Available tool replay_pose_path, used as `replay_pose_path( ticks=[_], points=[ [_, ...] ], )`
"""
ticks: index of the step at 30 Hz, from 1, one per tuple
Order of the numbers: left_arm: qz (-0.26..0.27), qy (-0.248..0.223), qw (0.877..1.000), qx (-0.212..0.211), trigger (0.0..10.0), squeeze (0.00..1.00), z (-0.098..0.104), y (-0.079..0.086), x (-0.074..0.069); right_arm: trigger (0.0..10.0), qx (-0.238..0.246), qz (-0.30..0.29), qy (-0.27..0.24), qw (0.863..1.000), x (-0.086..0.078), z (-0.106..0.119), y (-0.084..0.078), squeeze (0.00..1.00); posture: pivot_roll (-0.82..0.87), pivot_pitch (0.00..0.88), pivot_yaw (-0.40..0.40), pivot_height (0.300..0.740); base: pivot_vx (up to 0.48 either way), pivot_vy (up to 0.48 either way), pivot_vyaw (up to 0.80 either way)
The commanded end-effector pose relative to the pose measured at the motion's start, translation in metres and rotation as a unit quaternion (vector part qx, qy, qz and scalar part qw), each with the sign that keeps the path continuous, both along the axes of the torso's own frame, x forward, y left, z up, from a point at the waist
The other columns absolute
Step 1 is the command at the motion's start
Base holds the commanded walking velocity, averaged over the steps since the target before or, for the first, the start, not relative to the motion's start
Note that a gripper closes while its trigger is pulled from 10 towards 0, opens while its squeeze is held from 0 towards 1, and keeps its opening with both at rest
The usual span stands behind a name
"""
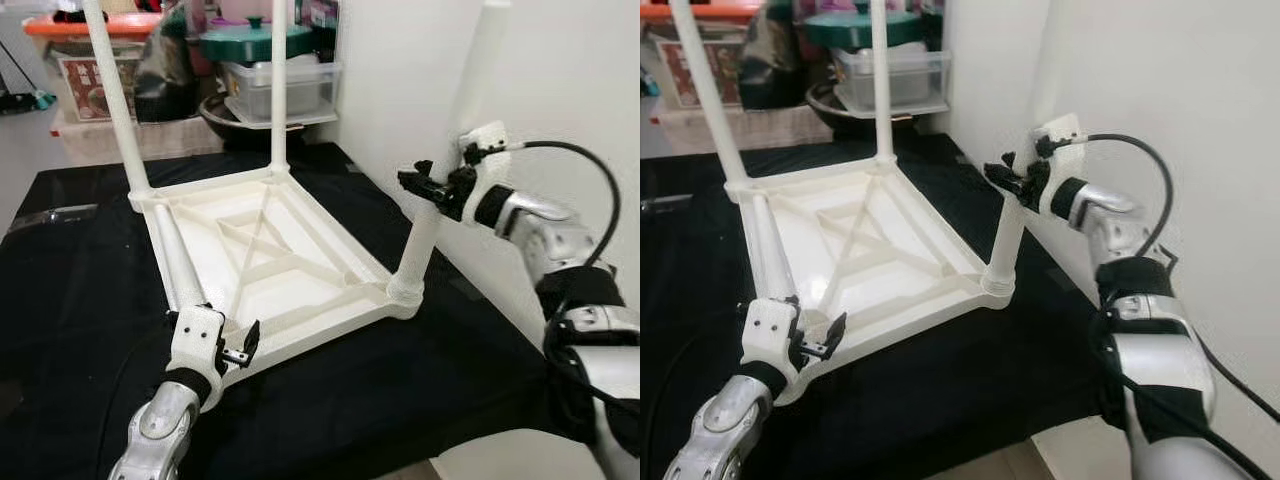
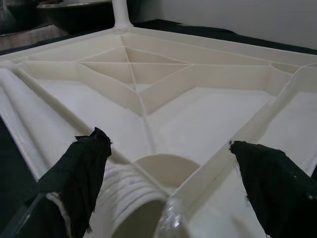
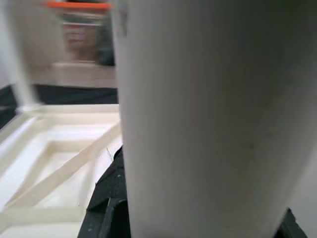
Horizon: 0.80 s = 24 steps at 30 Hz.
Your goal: Building children table
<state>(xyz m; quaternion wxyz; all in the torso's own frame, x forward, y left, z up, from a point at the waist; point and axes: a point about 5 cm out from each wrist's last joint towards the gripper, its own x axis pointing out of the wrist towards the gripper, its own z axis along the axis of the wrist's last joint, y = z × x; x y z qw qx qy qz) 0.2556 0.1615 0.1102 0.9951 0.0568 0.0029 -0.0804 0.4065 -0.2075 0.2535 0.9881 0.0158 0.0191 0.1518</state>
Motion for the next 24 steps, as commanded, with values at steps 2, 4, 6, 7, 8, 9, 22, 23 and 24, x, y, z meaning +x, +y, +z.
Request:
replay_pose_path(
  ticks=[2,4,6,7,8,9,22,23,24],
  points=[
    [-0.003,0.006,1.000,0.012,10.0,0.00,-0.003,0.000,0.001,0.0,0.019,-0.081,0.082,0.993,0.000,-0.030,-0.003,0.00,0.07,0.000,-0.055,0.740,0.000,0.000,0.00],
    [-0.005,0.008,1.000,0.012,10.0,0.00,-0.003,-0.002,0.001,0.0,0.052,-0.118,0.101,0.987,0.000,-0.037,0.022,0.00,0.06,0.000,-0.052,0.740,0.000,0.000,0.00],
    [-0.006,0.009,1.000,0.011,10.0,0.00,-0.004,-0.002,0.001,0.0,0.085,-0.131,0.106,0.982,0.000,-0.039,0.049,0.00,0.06,0.000,-0.056,0.740,0.000,0.000,0.00],
    [-0.007,0.009,1.000,0.012,10.0,0.00,-0.004,-0.002,0.001,0.0,0.103,-0.141,0.103,0.979,-0.002,-0.039,0.068,0.00,0.05,0.000,-0.056,0.740,0.000,0.000,0.00],
    [-0.007,0.009,1.000,0.012,10.0,0.00,-0.004,-0.002,0.001,0.0,0.103,-0.141,0.103,0.979,-0.002,-0.039,0.068,0.00,0.05,0.000,-0.056,0.740,0.000,0.000,0.00],
    [-0.007,0.009,1.000,0.012,10.0,0.00,-0.004,-0.002,0.001,0.0,0.103,-0.141,0.103,0.979,-0.002,-0.039,0.068,0.00,0.05,0.000,-0.056,0.740,0.000,0.000,0.00],
    [-0.004,0.015,1.000,0.010,10.0,0.00,-0.008,-0.006,0.002,10.0,0.160,-0.111,0.126,0.973,-0.017,-0.023,0.136,1.00,0.04,0.000,-0.068,0.740,0.000,0.000,0.00],
    [-0.004,0.015,1.000,0.010,10.0,0.00,-0.007,-0.007,0.002,10.0,0.160,-0.104,0.111,0.975,-0.020,-0.018,0.134,1.00,0.04,0.000,-0.068,0.740,0.000,0.000,0.00],
    [-0.004,0.015,1.000,0.010,10.0,0.00,-0.007,-0.007,0.003,10.0,0.160,-0.102,0.102,0.977,-0.022,-0.015,0.133,1.00,0.04,0.000,-0.068,0.740,0.000,0.000,0.00]
  ],
)
